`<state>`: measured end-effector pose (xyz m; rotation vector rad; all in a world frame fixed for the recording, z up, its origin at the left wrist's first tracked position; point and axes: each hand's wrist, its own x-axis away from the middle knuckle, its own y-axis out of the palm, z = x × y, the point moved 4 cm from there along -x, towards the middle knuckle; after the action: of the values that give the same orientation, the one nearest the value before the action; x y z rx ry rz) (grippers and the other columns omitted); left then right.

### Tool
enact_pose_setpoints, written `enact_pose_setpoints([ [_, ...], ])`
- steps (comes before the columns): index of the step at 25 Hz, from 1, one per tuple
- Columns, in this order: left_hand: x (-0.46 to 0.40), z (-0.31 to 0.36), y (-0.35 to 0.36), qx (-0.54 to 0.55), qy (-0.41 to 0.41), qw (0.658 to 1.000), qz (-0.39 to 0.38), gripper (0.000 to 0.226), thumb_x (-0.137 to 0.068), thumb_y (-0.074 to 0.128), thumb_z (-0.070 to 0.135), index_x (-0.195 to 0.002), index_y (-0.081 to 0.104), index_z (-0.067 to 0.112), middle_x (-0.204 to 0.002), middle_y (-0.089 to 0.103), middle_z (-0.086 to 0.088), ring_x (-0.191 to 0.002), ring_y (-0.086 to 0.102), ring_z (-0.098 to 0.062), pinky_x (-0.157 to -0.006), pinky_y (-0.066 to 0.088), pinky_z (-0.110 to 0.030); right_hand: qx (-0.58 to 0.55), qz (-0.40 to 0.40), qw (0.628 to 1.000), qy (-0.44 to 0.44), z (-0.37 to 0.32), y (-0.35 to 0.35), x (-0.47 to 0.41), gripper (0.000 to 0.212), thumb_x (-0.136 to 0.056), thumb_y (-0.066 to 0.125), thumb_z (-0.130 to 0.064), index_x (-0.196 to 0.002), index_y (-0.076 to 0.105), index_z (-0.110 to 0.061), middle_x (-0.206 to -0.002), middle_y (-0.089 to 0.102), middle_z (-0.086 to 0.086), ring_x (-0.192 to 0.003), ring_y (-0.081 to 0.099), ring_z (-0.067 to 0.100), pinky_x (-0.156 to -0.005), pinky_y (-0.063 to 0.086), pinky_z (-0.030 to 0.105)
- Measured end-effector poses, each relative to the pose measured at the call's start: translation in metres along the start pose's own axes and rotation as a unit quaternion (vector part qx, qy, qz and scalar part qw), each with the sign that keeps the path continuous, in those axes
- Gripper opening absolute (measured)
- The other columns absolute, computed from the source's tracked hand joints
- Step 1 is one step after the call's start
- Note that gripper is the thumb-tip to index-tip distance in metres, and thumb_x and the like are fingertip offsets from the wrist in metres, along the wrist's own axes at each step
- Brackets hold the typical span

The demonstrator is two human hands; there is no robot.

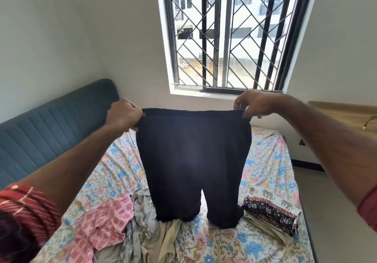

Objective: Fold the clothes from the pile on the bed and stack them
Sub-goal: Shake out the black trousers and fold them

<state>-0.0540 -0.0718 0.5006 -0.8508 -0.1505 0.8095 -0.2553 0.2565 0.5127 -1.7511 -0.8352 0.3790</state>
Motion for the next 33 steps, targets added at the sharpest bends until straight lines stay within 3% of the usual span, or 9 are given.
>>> enact_pose_setpoints([
  [4,0.006,0.008,0.019,-0.170,0.070,0.983,-0.018,0.011,-0.071,0.064,0.017,-0.072,0.076,0.019,-0.079,0.073,-0.003,-0.080,0.071,-0.030,-0.078,0.060,-0.040,-0.002,-0.003,1.000,0.027,0.013,0.008,-0.004,0.015,-0.089,0.069,-0.008,-0.094,0.068,-0.023,-0.096,0.074,-0.003,-0.079,0.072,0.016,-0.061,0.055,0.032],
  [7,0.008,0.008,0.035,-0.221,0.126,0.964,-0.083,0.032,-0.073,0.064,0.009,-0.098,0.078,0.022,-0.101,0.074,-0.004,-0.098,0.068,-0.030,-0.089,0.057,-0.040,-0.035,-0.004,0.999,0.023,0.020,0.009,-0.005,0.014,-0.092,0.067,-0.012,-0.097,0.069,-0.025,-0.101,0.073,-0.005,-0.092,0.071,0.019,-0.073,0.060,0.039],
  [12,0.015,-0.009,0.063,-0.027,0.085,0.949,-0.303,0.044,-0.084,0.053,-0.011,-0.092,0.082,0.021,-0.086,0.077,0.000,-0.080,0.067,-0.020,-0.067,0.054,-0.031,-0.058,-0.088,0.994,0.016,0.047,0.032,-0.010,0.038,-0.090,0.064,-0.003,-0.103,0.074,-0.037,-0.107,0.076,-0.010,-0.106,0.067,0.021,-0.089,0.057,0.046],
  [16,0.005,-0.026,0.067,0.084,0.021,0.850,-0.520,0.034,-0.094,0.053,-0.013,-0.109,0.078,0.005,-0.107,0.074,-0.023,-0.088,0.072,-0.030,-0.077,0.061,-0.039,-0.154,-0.246,0.957,-0.021,0.059,0.047,-0.015,0.041,-0.094,0.062,0.006,-0.116,0.077,-0.025,-0.117,0.077,0.002,-0.115,0.070,0.024,-0.106,0.049,0.051],
  [19,-0.032,-0.032,0.070,0.144,-0.010,0.817,-0.559,0.029,-0.091,0.055,-0.009,-0.114,0.073,-0.005,-0.102,0.073,-0.024,-0.081,0.073,-0.026,-0.070,0.062,-0.036,-0.256,-0.276,0.926,-0.018,0.071,0.050,-0.034,0.034,-0.094,0.063,0.007,-0.118,0.076,-0.012,-0.118,0.076,0.009,-0.110,0.072,0.019,-0.103,0.052,0.041],
  [22,-0.076,-0.051,0.119,0.027,0.025,0.857,-0.515,0.029,-0.094,0.059,-0.009,-0.112,0.076,0.004,-0.103,0.076,-0.017,-0.087,0.074,-0.025,-0.074,0.061,-0.033,-0.128,-0.231,0.963,0.056,0.091,0.092,-0.090,0.038,-0.095,0.064,-0.001,-0.103,0.079,-0.035,-0.103,0.078,-0.006,-0.092,0.071,0.009,-0.087,0.056,0.036],
  [26,-0.171,-0.052,0.193,-0.154,0.137,0.932,-0.298,0.039,-0.088,0.057,-0.004,-0.114,0.078,0.016,-0.112,0.076,-0.010,-0.104,0.071,-0.026,-0.083,0.054,-0.027,0.022,0.024,0.991,0.133,0.116,0.095,-0.182,0.049,-0.084,0.057,-0.002,-0.104,0.076,-0.044,-0.122,0.073,-0.001,-0.111,0.065,0.025,-0.096,0.057,0.043],
  [29,-0.259,0.020,0.170,-0.127,0.236,0.953,-0.141,0.045,-0.083,0.055,-0.007,-0.121,0.075,0.009,-0.118,0.073,-0.016,-0.116,0.066,-0.029,-0.102,0.047,-0.030,-0.033,0.246,0.956,0.157,0.116,0.003,-0.207,0.057,-0.080,0.055,0.000,-0.118,0.072,-0.039,-0.138,0.065,0.000,-0.129,0.059,0.030,-0.108,0.049,0.048],
  [33,-0.330,0.113,0.100,-0.050,0.333,0.941,0.023,0.048,-0.083,0.055,0.000,-0.125,0.073,0.014,-0.122,0.073,-0.014,-0.121,0.065,-0.025,-0.110,0.046,-0.029,0.003,0.472,0.873,0.125,0.088,-0.114,-0.206,0.060,-0.082,0.056,-0.005,-0.136,0.066,-0.031,-0.130,0.071,0.006,-0.120,0.067,0.030,-0.106,0.053,0.047],
])
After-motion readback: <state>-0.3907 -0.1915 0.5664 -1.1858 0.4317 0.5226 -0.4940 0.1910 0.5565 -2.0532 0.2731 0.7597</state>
